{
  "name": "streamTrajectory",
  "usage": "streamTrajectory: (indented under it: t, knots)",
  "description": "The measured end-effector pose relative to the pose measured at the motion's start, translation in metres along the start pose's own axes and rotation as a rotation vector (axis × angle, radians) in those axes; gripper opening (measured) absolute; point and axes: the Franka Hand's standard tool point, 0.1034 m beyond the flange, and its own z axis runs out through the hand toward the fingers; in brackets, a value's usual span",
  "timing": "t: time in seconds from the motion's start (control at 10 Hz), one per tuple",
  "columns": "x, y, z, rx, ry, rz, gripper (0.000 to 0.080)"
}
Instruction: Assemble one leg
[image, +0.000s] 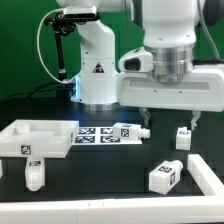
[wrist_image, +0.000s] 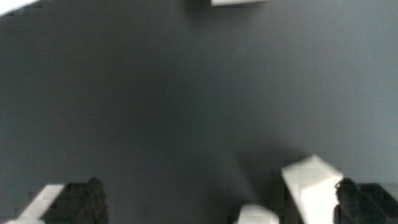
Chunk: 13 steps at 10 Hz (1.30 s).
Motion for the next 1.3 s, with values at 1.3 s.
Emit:
streamTrajectory:
  t: [1.3]
  knots:
    - [0.067,-0.016,0.002,0.036,0.066,-0.070,0.0649]
